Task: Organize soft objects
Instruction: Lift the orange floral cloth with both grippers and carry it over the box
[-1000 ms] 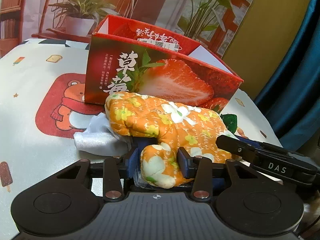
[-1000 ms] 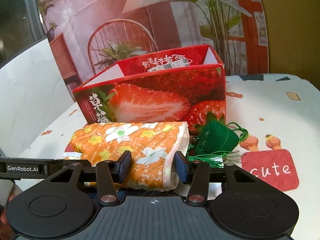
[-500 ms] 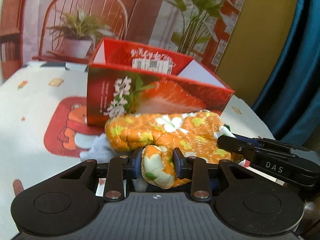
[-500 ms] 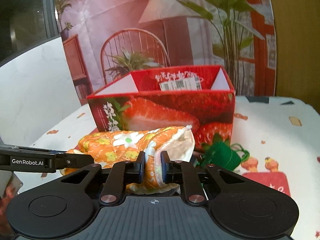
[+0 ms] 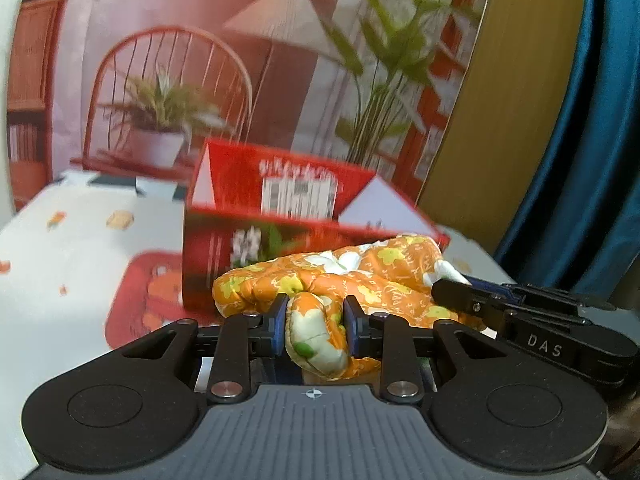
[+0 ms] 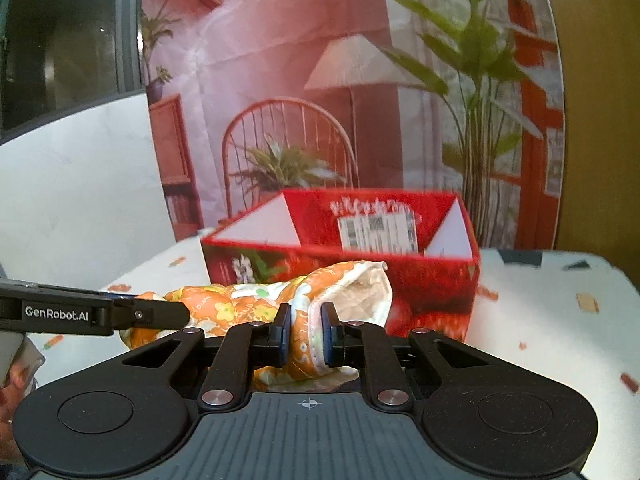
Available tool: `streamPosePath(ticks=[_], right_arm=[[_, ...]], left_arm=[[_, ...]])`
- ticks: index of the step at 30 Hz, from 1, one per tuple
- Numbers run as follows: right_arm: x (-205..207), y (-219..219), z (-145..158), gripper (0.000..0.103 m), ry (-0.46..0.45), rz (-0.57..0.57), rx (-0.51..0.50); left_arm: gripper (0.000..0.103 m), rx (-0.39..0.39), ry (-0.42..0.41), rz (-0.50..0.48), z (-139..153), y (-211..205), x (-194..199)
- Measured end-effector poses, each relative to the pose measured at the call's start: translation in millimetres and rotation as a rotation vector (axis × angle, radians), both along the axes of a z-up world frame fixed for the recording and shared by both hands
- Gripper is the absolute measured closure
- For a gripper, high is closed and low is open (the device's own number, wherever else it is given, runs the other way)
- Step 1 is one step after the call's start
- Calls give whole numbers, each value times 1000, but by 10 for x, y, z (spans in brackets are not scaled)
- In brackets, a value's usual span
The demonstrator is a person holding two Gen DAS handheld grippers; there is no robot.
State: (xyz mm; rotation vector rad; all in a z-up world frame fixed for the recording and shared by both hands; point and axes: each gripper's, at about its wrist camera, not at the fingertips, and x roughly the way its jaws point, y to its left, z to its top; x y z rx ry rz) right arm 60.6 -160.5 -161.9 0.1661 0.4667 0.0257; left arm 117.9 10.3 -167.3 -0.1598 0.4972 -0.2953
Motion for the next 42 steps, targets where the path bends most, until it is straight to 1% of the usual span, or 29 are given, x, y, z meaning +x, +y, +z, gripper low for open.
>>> streamPosePath(ticks=[5,9,12,15,18,22,30,36,42], right_arm=[[103,-28,262,89,-52,12,-13],[281,-102,449,89,-77,20,-9],[485,-185,546,89,-82,24,-10],[722,-245,602,89,-76,33,-36],[976,-318,610,89,-60,35,-59],[1350,-462,540,89,-14,28,-49],[2048,-728,243,89,120,19,-25],[2472,-909,82,89,215,18,-7],[2743,-1003,-29,89,281,20,-5]], left_arm=[[73,2,-80,2,286,2,52],[73,16,-133,3,487,-30,174],[73,34,-165,3,607,-55,344],[73,46,-171,4,669,-81,581],[73,52,-155,3,685,-89,867],[73,65,-114,5,624,-95,1231],[73,54,-2,6,440,-79,1968],[73,62,63,-5,333,-96,2358],[73,82,123,-18,235,-118,2595]])
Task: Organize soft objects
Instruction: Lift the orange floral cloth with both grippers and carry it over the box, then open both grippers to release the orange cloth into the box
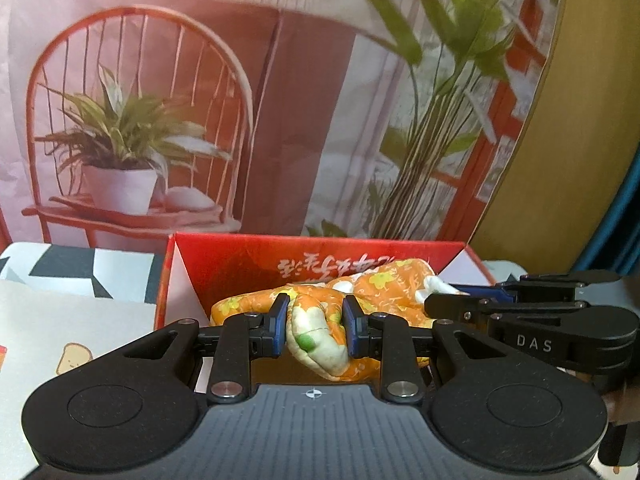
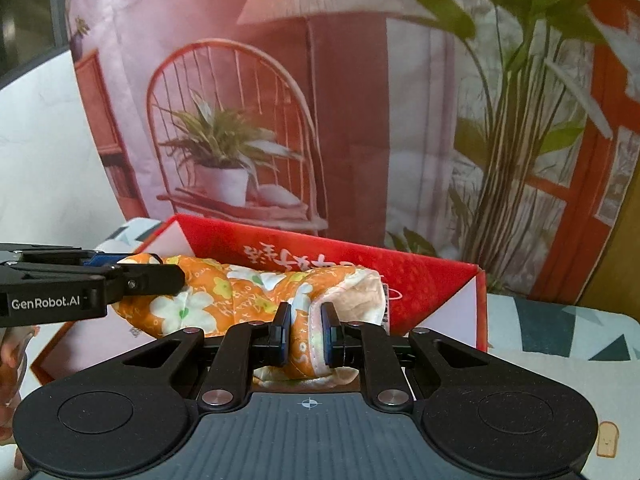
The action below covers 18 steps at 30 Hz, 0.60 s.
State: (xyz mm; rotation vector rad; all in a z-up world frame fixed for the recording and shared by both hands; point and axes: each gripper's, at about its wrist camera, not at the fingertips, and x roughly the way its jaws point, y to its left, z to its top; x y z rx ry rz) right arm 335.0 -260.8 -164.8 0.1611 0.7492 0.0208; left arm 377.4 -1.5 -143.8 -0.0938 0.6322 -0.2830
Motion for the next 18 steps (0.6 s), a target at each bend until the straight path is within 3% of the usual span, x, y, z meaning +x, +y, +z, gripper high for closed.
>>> streamPosePath(ticks=[7,9,11,13,15,18], right_arm=[[179,-31,-141,88,88,20,-1],[214,-42,-176,82,119,18,3],[221,-40,-197,80,140,17,3],[211,-29,-192,74,149,22,0],[180,-14,-163,62,144,26,-8],[116,2,-108,56,133,25,-20]], left_arm=[[72,45,109,-18,-143,-40,179],[71,73,143,-18,-171,-64,205],[62,76,159,-35,-170,-73,204],[43,81,164,-50,-145,-88,175],[35,98,166,-68,-114,-122,127],[34,115,153,-91,-62,-159,25]])
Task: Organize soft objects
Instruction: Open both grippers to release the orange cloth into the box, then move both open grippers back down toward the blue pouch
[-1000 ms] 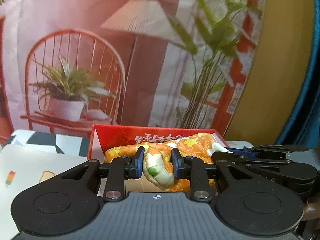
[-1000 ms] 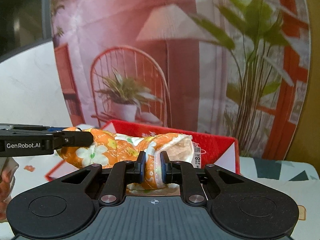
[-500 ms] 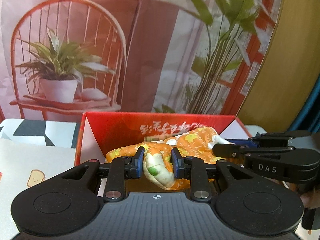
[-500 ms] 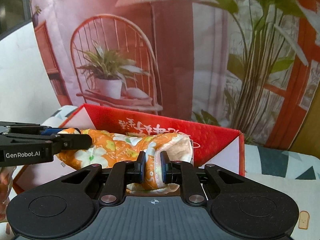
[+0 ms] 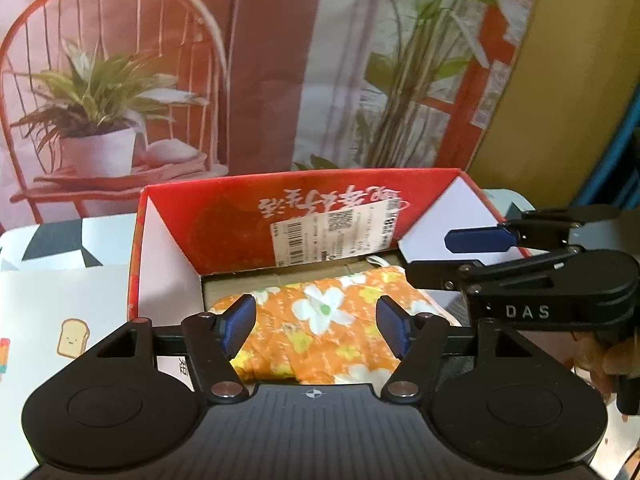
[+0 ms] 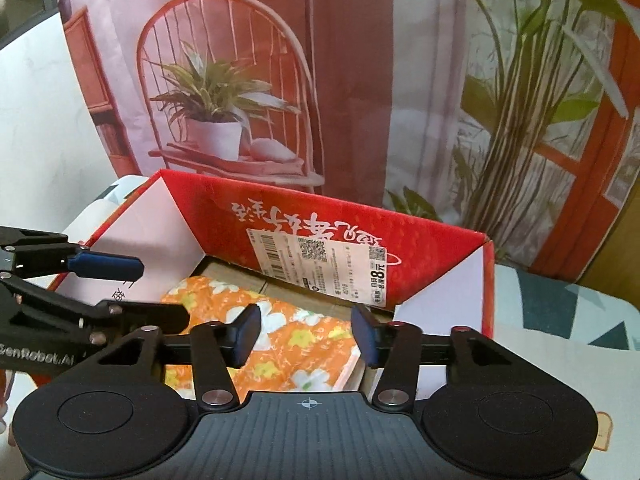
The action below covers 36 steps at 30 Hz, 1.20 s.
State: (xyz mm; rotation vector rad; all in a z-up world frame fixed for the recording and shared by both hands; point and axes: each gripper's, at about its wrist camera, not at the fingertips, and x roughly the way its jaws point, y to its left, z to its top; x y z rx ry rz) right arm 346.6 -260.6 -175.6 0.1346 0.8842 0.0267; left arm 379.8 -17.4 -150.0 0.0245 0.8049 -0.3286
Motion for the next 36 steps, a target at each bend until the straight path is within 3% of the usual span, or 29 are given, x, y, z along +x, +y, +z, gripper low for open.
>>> streamPosePath(ticks=[2,3,5,7,9,10,16,21,24,30,36], right_arm=[[-71,-8,51,52,-11,-10,7],[-104,-15,81,42,-20,-16,10],[-213,-9,149,31,-49,-25,9],[-336,14,223,29,-73,-26,-2],[-479,28,285,4,-99,-37,-3],[-562,33,318,0,-120,-49,-1],[-1075,81,456,0,-193,-86,26],[-1573,252,440,0,-246,-92,11],[-1790,339,325,0,-226,-112,20],[-2138,431,33,0,-154,-156,145],[-2347,626,-145,0,-123,-168,110]], left_arm=[[33,1,-11,0,50,3,-74],[32,-2,-18,3,82,14,-118],[29,-8,-35,11,147,41,-228],[24,-13,-53,19,209,66,-356],[18,-19,-71,29,266,102,-510],[15,-22,-78,34,292,118,-595],[5,11,-111,40,315,160,-1123],[2,-34,-91,35,154,219,-1509],[1,-49,-61,44,21,234,-1663],[1,-73,-71,71,-172,272,-1936],[3,-93,-51,26,-354,244,-2107]])
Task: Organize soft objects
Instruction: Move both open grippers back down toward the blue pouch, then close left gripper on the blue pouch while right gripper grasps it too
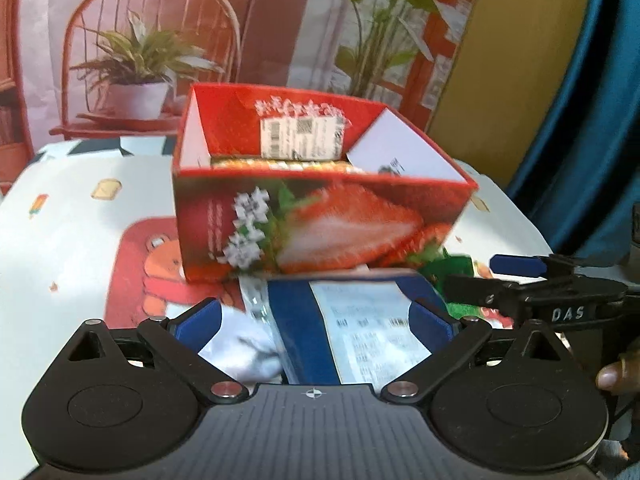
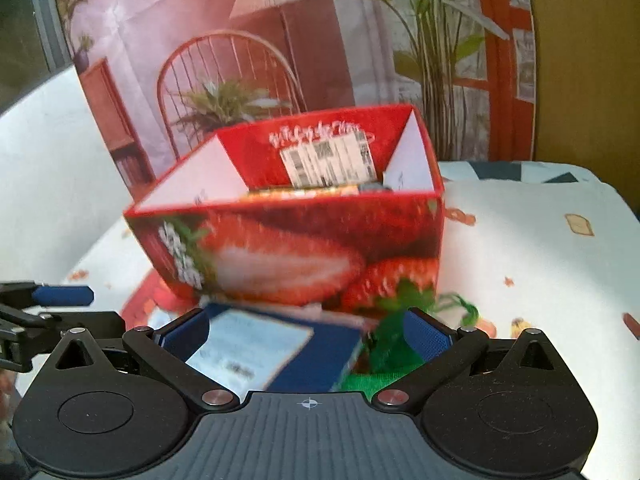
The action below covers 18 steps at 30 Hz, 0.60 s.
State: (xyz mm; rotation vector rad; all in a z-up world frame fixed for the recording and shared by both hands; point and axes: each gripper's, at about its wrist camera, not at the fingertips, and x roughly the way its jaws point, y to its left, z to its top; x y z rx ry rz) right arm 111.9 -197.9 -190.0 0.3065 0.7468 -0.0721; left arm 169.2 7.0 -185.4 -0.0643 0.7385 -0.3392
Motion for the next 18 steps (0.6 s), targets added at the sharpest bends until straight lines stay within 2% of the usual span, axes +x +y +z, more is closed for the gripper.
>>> streamPosePath(ticks=[8,10,12,16,18], right_arm=[[-143,153,-181,0,76,26,26],[-175,170,-204,0,84,28,31],[-193,172,-215,0,88,25,42],[-211,172,-219,1,79,29,63],[-223,179,-213,6,68,38,71]], left_arm=[[21,-39,24,-10,-155,49,-88],[34,-58,44,-20,-197,48,-100],[41,-86,70,-25,-254,52,-104],[46,-110,111,-22,-372,48,-82],[46,-116,122,-15,-400,57,-64]])
